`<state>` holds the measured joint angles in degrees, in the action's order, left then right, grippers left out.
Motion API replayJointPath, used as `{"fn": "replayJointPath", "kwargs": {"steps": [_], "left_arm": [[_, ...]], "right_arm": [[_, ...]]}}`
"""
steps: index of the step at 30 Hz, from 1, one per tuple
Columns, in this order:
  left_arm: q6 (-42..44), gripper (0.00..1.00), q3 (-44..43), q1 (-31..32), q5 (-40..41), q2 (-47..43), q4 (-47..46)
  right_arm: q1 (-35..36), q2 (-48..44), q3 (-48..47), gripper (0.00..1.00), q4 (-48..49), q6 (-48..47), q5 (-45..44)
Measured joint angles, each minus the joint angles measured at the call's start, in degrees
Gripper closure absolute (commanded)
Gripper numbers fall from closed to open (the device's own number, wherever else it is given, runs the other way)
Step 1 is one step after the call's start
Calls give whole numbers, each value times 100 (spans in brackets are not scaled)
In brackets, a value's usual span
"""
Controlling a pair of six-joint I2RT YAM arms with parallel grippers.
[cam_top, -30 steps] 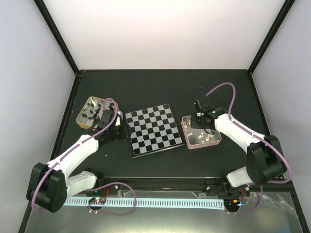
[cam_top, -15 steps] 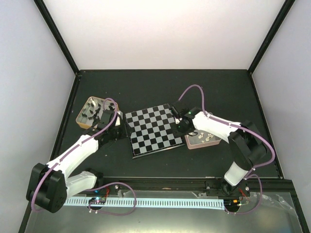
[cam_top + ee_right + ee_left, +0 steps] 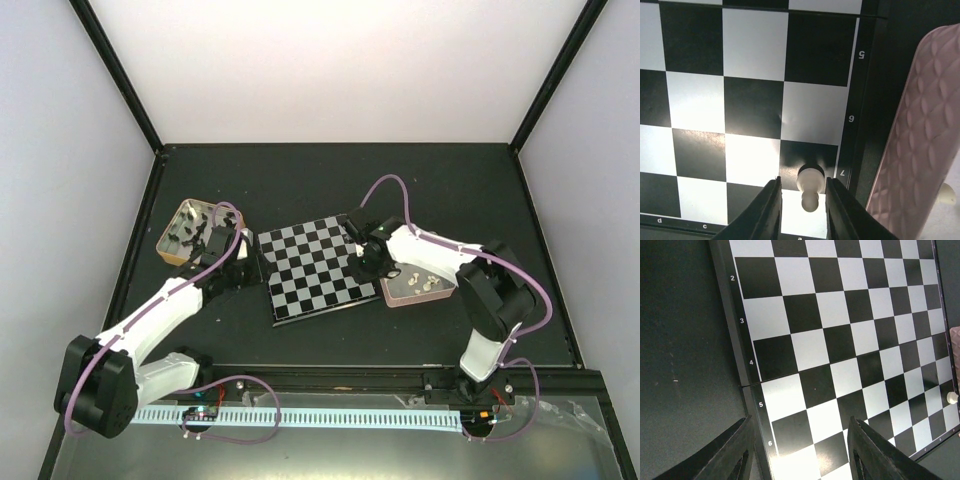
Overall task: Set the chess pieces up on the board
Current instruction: Place the chess piece on the chessboard, then pick up the chess piece from the storage box.
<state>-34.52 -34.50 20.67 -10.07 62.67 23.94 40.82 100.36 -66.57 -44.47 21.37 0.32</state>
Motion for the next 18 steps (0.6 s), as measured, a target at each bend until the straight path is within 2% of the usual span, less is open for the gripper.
{"fn": "replayJointPath", "kwargs": {"steps": [7,13,18], "left_arm": [[0,46,0,0,0,59,-2],[9,46,0,0,0,52,0],[50,45,0,0,0,-52,2]], "right_arm": [[0,-87,-28,72,-24,4,-24],[-63,-776,-7,71,74,136,-509],[-667,-1478,402,70,363,326,-866]]}}
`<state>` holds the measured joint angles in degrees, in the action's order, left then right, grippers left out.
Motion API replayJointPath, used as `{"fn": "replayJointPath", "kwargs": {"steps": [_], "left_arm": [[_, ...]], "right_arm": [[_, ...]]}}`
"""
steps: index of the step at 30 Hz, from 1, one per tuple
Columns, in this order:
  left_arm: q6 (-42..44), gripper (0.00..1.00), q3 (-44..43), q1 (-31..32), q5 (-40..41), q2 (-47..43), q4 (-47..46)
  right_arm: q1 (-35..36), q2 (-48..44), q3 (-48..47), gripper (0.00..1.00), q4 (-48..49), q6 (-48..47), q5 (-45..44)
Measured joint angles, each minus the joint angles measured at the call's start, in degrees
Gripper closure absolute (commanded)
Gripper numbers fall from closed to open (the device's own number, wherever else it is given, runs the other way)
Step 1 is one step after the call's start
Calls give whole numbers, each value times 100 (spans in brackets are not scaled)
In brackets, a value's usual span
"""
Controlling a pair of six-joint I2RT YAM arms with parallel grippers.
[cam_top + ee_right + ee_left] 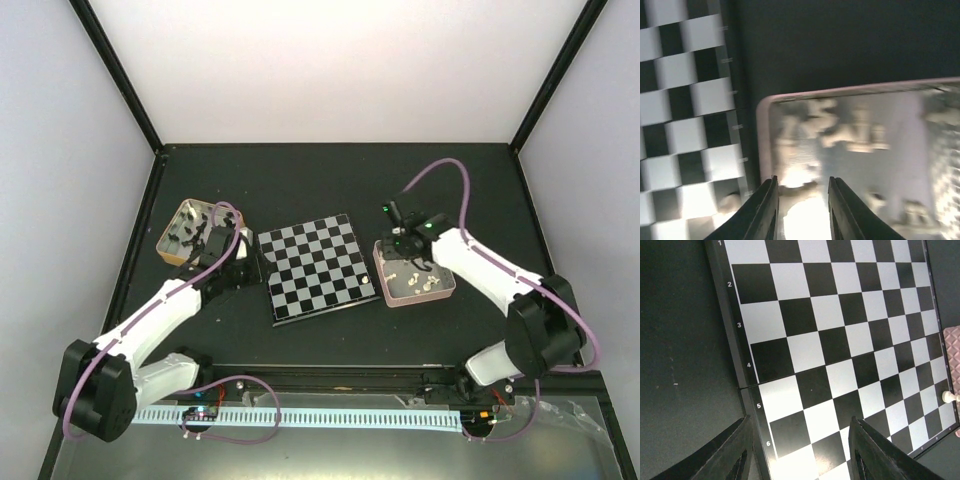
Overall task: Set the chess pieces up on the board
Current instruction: Pick up the chess piece from the storage box.
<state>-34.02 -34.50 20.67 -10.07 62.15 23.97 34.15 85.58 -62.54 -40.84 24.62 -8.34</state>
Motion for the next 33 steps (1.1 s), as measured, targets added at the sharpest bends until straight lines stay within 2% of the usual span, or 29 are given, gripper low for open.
{"fn": "replayJointPath", "kwargs": {"steps": [5,9,15,21,29,33], "left_arm": [[66,45,0,0,-11,-173,-9],[98,45,2,0,-46,-275,-39],[107,44,2,0,-68,-295,-48],[109,44,2,0,-68,-295,-46],[109,44,0,0,-70,-295,-46],[109,44,2,0,-72,-293,-46]], "right_arm": [[-1123,-192,651,70,229,144,-9],[-1545,-31,925,70,356,140,181],[-1663,455,955,70,699,72,520],[-1668,824,879,78,870,-20,608],[-1687,1132,754,77,984,-33,487],[-1687,1235,686,84,1008,-57,457]]}}
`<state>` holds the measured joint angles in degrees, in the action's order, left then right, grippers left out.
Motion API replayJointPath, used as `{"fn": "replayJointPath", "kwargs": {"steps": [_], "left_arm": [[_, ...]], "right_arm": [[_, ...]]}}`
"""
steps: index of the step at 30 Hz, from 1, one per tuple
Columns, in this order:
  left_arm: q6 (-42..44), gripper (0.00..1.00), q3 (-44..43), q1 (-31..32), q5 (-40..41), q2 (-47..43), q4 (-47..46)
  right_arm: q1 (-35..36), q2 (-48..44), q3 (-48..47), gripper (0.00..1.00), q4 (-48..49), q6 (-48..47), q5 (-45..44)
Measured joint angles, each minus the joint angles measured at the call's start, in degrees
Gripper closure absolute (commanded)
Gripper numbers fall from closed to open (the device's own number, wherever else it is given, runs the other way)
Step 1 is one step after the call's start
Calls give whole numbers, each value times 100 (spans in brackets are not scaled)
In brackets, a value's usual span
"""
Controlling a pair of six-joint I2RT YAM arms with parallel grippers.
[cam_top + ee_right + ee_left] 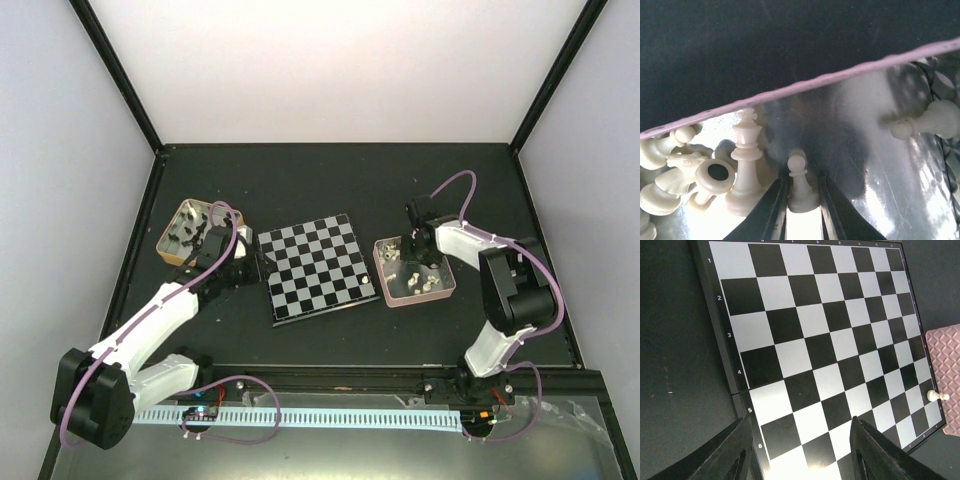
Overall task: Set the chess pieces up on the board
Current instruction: Pick up the chess piece from the storage box, then place the chess piece on the chessboard.
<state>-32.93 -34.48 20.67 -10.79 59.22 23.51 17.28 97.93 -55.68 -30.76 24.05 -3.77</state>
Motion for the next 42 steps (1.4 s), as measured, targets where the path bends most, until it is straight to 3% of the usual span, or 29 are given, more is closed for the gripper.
{"fn": "replayJointPath", "kwargs": {"steps": [4,9,12,19,26,32,42], "left_arm": [[0,44,0,0,-9,0,0],[11,41,0,0,-212,-33,-13],[20,39,0,42,-531,-109,-153],[-83,33,-13,479,-1668,-136,-887],[-765,34,-431,979,-2804,317,-1956],[-1580,45,-527,1139,-3383,509,-2671],[-2050,69,-527,1290,-3834,599,-3060]], "right_arm": [[0,26,-17,92,22,-33,-22],[0,-175,70,92,44,-46,2],[0,-761,267,93,98,-111,280],[223,-2448,699,95,942,-352,2114],[1263,-3045,988,93,1882,-730,4203],[1834,-3228,966,94,2081,-1211,5034],[1998,-3115,898,95,1996,-1482,5104]]}}
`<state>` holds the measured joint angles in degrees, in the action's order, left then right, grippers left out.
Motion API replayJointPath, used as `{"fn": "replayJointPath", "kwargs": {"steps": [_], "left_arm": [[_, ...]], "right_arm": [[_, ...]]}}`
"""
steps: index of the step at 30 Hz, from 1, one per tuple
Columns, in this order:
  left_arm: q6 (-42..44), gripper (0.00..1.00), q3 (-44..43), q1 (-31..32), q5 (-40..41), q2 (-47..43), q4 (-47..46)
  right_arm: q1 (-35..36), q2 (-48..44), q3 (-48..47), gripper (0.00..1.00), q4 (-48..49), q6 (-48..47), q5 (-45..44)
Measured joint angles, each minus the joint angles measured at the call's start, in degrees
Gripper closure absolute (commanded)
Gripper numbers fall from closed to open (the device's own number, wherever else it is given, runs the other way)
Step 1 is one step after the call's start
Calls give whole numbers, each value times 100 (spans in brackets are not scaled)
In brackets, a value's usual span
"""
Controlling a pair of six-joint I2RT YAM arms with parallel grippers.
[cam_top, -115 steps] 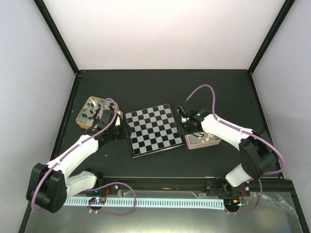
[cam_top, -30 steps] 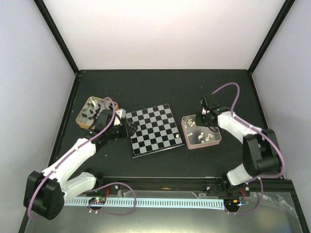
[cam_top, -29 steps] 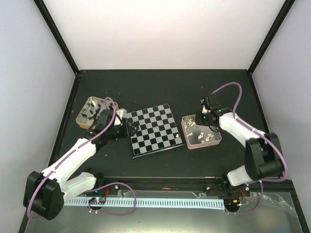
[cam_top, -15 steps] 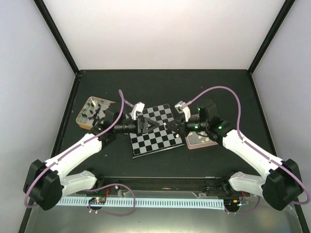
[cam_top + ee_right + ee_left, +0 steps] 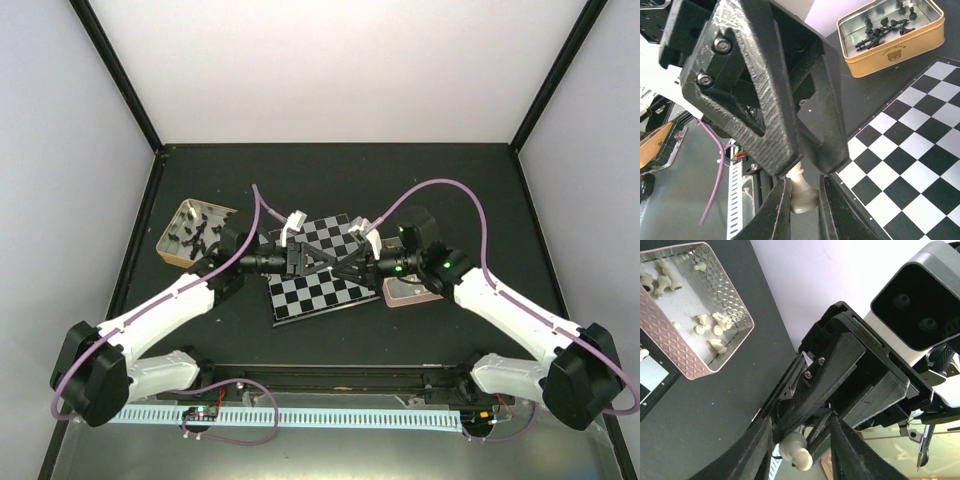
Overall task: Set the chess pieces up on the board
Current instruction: Place the chess piece on the chessboard.
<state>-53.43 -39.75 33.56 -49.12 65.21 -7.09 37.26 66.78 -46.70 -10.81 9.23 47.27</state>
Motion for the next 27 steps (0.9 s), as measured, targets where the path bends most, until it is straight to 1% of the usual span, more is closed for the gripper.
{"fn": "replayJointPath", "kwargs": {"steps": [9,12,13,14,16,20,22,24,26,27], "left_arm": [[-48,87,2,20,-61,81,-24],[-50,96,4,11,-44,146,-26],[-52,98,4,9,-31,164,-26],[-52,98,4,0,-17,173,-24],[-46,98,9,-13,-2,195,-28],[-11,98,9,9,50,208,-26],[122,98,7,28,186,208,74],[350,98,-9,63,505,205,356],[636,98,-55,114,997,208,750],[767,98,-81,153,1220,216,901]], "right_arm": [[0,109,-20,95,52,138,-173],[0,116,-20,93,52,186,-216],[0,122,-20,91,46,205,-236],[-2,133,-20,88,48,227,-251],[-4,142,-20,75,50,267,-289],[2,142,-20,52,26,334,-452],[2,142,-28,46,-66,337,-649],[-4,129,-28,41,-177,417,-925],[-33,59,44,38,-284,586,-1456],[-42,-13,63,38,-319,614,-1563]]}}
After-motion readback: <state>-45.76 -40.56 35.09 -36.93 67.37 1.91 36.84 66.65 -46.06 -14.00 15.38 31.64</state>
